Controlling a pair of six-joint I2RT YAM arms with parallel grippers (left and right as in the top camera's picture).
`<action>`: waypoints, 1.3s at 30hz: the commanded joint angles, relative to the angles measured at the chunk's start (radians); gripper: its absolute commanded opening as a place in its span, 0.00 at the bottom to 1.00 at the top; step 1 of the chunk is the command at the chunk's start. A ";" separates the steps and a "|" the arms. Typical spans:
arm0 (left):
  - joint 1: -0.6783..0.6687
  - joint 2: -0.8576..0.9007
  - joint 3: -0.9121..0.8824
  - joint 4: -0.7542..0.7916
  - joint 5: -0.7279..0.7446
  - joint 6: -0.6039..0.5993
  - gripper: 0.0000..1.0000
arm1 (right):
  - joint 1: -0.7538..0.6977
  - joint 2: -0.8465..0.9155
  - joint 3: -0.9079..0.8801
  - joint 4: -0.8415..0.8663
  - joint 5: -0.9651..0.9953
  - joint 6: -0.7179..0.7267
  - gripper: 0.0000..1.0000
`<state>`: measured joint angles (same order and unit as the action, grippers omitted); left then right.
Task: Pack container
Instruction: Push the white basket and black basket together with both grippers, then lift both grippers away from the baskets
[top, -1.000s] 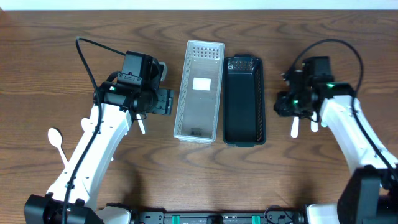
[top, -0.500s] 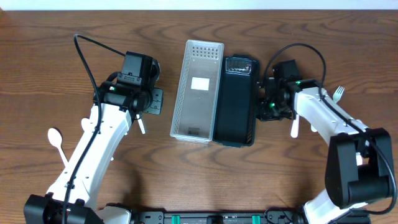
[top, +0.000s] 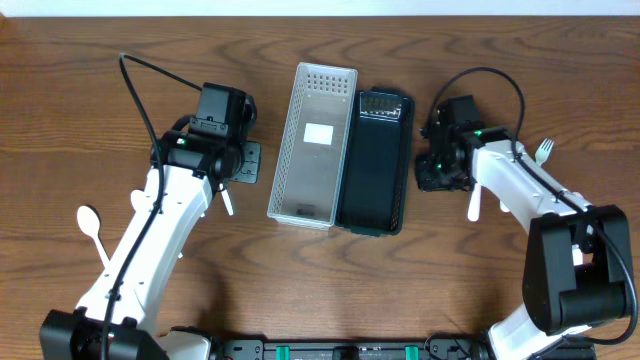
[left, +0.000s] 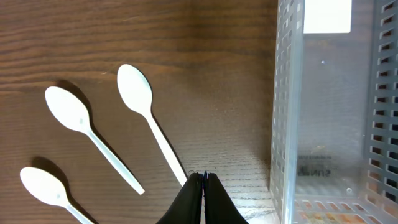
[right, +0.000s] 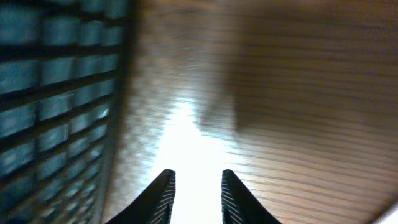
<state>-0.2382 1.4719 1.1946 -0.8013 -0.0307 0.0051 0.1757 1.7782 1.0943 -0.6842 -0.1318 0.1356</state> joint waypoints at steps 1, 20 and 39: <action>0.004 0.054 0.005 0.016 -0.015 0.025 0.06 | -0.043 -0.012 0.020 -0.009 0.057 0.051 0.26; -0.030 0.225 0.003 -0.058 0.266 0.019 0.06 | -0.064 -0.128 0.021 -0.065 0.057 0.027 0.28; -0.048 0.216 0.003 -0.135 0.243 0.017 0.37 | -0.077 -0.151 0.029 -0.084 0.065 0.019 0.41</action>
<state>-0.3092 1.6928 1.1946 -0.9447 0.2283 0.0280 0.1139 1.6611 1.0969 -0.7582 -0.0841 0.1619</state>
